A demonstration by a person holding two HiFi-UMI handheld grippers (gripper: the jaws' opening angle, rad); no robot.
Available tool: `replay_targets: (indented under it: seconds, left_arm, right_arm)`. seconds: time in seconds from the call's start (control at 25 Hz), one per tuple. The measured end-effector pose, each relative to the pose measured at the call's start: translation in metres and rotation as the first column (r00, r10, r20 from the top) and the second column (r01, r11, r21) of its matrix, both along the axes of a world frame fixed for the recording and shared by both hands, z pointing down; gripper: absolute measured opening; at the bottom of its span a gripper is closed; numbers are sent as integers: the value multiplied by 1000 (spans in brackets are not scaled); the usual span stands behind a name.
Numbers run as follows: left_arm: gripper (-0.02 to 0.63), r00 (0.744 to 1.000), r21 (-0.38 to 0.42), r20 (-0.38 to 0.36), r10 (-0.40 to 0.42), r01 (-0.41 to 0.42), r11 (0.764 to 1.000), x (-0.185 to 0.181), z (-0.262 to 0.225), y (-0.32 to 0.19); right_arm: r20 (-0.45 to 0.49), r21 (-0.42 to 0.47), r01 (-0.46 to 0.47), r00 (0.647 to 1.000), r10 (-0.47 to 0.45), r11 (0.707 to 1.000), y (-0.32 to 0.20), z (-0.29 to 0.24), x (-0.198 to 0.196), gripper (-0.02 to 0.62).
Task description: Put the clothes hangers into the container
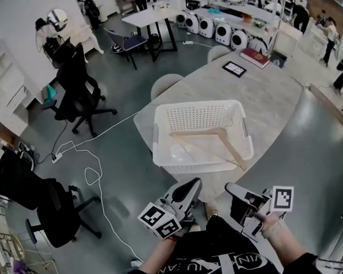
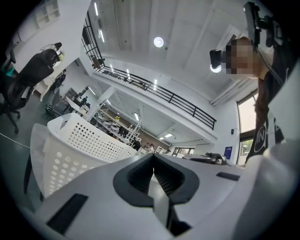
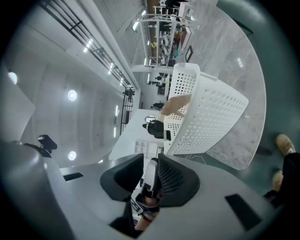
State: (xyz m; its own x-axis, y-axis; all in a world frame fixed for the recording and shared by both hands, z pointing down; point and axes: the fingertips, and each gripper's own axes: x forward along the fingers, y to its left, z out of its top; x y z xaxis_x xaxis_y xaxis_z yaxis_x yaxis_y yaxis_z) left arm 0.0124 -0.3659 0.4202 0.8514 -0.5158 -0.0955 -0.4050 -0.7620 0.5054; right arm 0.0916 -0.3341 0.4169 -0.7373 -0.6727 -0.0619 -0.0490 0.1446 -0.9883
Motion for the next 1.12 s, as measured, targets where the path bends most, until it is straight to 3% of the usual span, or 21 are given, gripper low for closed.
replay_targets:
  seconds: [0.24,0.36,0.44,0.56,0.76,0.96,1.12]
  left_arm:
    - [9,999,42,9,31,-31,999,-13,1,22]
    - [9,999,51,11,36,-36,998,-20,1,30]
    - [9,999,56,9,34,-35,998,-23,0,34]
    - [9,999,66,9,30,-31,997,-28,-1,43]
    - [9,1000,77,2,19,-19,997,-31,-3,61]
    - [9,999,97,6,-41,40,994,-35,-5,73]
    - [9,997,112,23,-72,69,991,-33,-7,88]
  right_arm:
    - [-137,138,-32,989,51,990,20,-1,-22,55]
    - [-282,227,-40,954,105,973,30,2,-33,51]
    - [-419,295,-15,897,144,956,38,7,-39,49]
    - [-591,387,75,785,185,919,53,10,-54,49]
    - [-759,441,186,599,255,878,73,15,-68,48]
    - [-801,477,237,512,308,846,83,13,-66,48]
    - [-798,508,241,492,347,827,92,7,-62,48]
